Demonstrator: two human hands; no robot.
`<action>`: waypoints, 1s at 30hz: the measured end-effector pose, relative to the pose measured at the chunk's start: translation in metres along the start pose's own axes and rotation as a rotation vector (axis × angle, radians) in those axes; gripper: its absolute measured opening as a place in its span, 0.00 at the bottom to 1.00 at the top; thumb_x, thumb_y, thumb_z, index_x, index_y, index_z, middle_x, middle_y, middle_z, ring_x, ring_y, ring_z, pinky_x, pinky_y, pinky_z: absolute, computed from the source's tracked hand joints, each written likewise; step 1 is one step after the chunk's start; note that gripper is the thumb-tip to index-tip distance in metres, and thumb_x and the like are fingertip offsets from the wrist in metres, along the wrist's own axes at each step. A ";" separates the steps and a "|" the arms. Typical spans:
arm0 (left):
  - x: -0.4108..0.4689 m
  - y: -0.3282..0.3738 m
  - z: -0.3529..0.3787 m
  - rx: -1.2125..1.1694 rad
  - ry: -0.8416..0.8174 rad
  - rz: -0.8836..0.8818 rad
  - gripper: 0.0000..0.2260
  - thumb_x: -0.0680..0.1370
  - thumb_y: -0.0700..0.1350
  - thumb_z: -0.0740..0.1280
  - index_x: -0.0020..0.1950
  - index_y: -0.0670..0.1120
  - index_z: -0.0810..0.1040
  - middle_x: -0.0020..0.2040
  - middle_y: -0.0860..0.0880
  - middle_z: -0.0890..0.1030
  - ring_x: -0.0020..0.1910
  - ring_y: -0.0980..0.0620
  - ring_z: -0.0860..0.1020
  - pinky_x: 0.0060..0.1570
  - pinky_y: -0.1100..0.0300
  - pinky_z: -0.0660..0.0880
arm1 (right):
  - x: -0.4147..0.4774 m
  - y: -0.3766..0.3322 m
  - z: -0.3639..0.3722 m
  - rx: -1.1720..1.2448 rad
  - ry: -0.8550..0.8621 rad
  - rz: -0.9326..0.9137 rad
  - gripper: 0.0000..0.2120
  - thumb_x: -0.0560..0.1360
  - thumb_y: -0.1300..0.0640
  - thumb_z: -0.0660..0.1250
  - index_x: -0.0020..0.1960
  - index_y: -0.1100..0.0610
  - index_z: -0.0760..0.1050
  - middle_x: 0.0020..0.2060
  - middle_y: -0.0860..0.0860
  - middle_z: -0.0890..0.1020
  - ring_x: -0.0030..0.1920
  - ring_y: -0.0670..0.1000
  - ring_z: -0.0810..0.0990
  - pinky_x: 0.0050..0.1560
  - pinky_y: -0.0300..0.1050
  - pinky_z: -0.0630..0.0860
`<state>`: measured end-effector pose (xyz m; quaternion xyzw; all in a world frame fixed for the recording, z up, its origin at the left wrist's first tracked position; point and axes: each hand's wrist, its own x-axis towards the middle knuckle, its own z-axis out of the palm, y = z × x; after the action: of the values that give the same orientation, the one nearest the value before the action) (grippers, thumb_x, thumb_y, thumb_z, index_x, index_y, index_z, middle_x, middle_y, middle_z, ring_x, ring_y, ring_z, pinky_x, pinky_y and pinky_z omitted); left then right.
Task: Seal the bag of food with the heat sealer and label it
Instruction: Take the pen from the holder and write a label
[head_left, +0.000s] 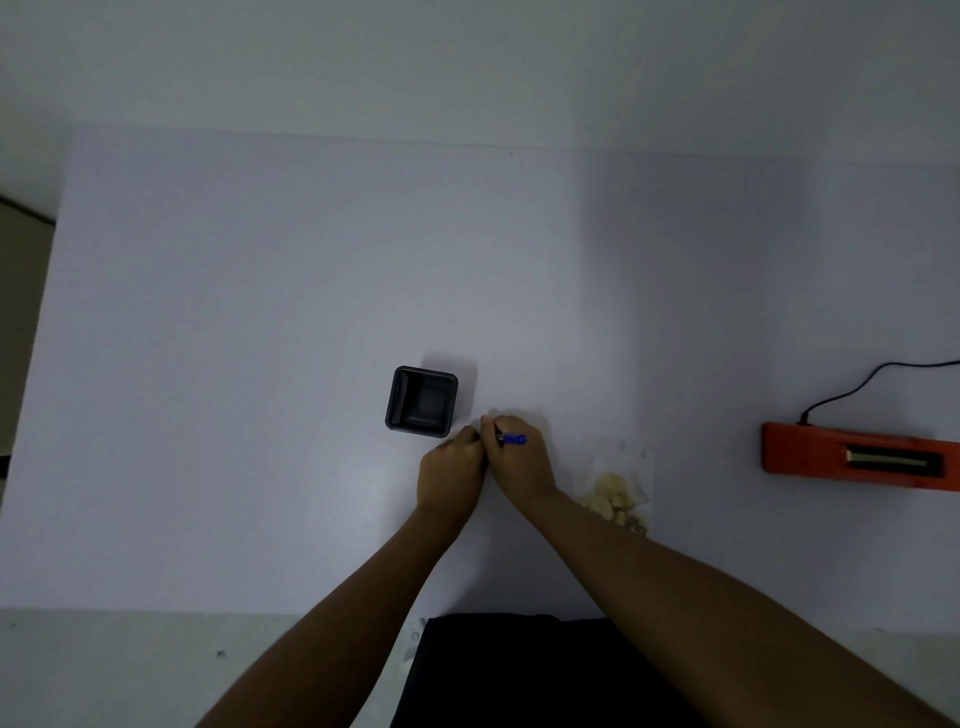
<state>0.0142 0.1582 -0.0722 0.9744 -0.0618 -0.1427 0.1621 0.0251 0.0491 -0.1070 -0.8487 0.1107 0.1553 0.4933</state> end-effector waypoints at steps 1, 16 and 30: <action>0.000 0.000 0.000 0.001 0.004 0.001 0.07 0.64 0.36 0.78 0.37 0.43 0.82 0.33 0.48 0.81 0.22 0.53 0.77 0.22 0.67 0.66 | 0.000 0.000 0.000 0.007 0.001 0.002 0.18 0.82 0.54 0.61 0.36 0.62 0.73 0.33 0.56 0.77 0.34 0.54 0.76 0.41 0.49 0.76; 0.001 0.001 0.003 0.024 -0.048 -0.041 0.08 0.64 0.36 0.79 0.35 0.44 0.82 0.33 0.49 0.81 0.21 0.53 0.76 0.21 0.66 0.69 | -0.002 -0.003 -0.001 -0.011 0.036 -0.015 0.19 0.82 0.55 0.61 0.34 0.61 0.72 0.31 0.56 0.76 0.32 0.53 0.75 0.38 0.48 0.75; 0.001 0.003 0.004 -0.020 -0.105 -0.069 0.03 0.69 0.36 0.75 0.40 0.41 0.82 0.38 0.46 0.82 0.25 0.49 0.79 0.25 0.60 0.76 | 0.004 0.000 -0.002 -0.084 0.029 -0.043 0.17 0.81 0.55 0.61 0.35 0.59 0.73 0.32 0.54 0.75 0.35 0.51 0.73 0.41 0.42 0.73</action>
<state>0.0142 0.1540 -0.0748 0.9654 -0.0350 -0.2001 0.1634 0.0287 0.0472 -0.1072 -0.8730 0.0930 0.1366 0.4588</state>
